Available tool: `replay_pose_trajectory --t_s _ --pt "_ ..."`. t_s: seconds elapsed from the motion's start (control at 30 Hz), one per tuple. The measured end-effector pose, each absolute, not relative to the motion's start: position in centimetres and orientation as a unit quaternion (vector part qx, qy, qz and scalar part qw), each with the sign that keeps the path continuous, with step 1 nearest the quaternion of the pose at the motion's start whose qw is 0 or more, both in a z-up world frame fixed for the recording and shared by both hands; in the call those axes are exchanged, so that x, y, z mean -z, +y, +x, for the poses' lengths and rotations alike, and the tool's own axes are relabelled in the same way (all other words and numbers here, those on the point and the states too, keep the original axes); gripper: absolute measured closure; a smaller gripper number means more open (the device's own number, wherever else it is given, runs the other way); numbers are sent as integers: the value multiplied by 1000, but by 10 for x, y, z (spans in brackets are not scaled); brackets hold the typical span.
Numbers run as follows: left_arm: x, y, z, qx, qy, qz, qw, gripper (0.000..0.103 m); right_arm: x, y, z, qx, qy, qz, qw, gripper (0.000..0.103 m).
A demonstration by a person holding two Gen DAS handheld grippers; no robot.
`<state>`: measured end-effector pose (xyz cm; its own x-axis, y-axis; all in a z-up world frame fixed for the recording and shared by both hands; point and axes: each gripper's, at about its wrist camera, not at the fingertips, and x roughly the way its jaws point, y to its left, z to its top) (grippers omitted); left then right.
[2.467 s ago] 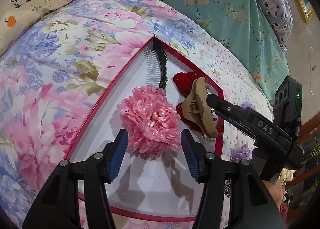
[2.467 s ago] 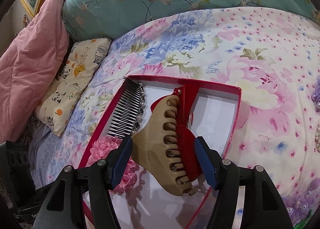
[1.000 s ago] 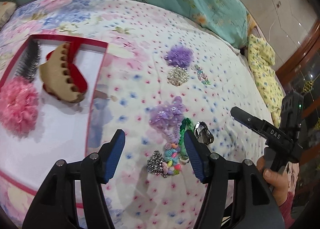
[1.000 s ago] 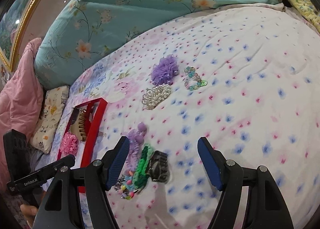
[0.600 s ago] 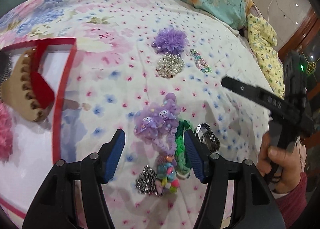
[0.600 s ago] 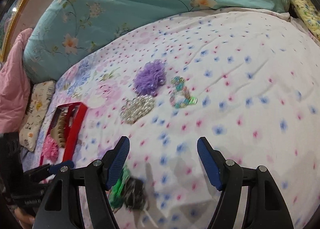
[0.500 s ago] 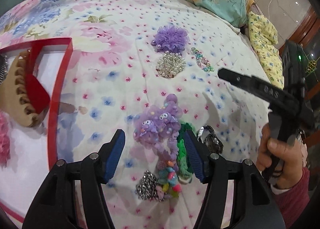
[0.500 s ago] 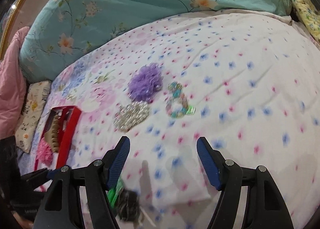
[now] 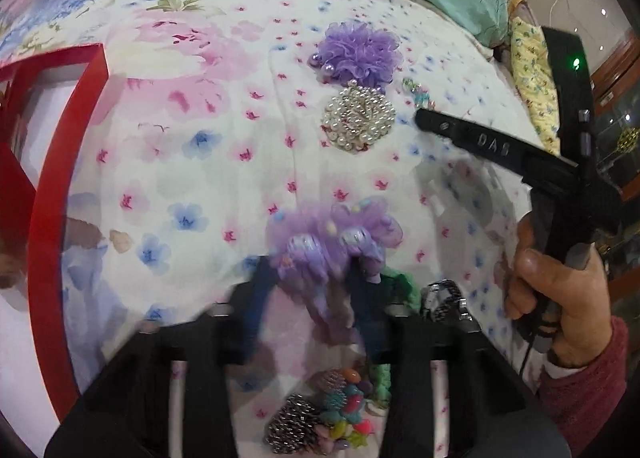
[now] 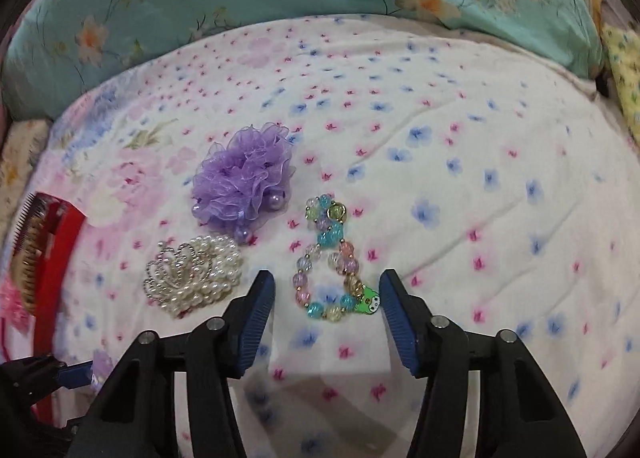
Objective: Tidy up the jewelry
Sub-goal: 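Grasp the purple character clip with the left tool while the right tool grasps the beaded bracelet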
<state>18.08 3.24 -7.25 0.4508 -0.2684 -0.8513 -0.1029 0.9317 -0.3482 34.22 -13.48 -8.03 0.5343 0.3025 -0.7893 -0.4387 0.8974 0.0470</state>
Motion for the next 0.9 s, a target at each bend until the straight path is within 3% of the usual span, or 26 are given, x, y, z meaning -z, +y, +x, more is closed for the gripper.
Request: replay_pose_trajectory --t_s 0.03,0.1,0.6,0.9 --pt "72 33 180 56 522 -181 832 91 80 -136 343 -210 434 -74 873 76" --pt "71 34 178 64 520 -187 831 91 80 -141 345 -211 437 -59 872 93" --pt "21 61 123 61 456 -228 858 93 47 -177 277 -296 431 87 848 95" --pt "3 96 67 28 420 -272 866 93 25 -161 211 -369 420 117 821 95"
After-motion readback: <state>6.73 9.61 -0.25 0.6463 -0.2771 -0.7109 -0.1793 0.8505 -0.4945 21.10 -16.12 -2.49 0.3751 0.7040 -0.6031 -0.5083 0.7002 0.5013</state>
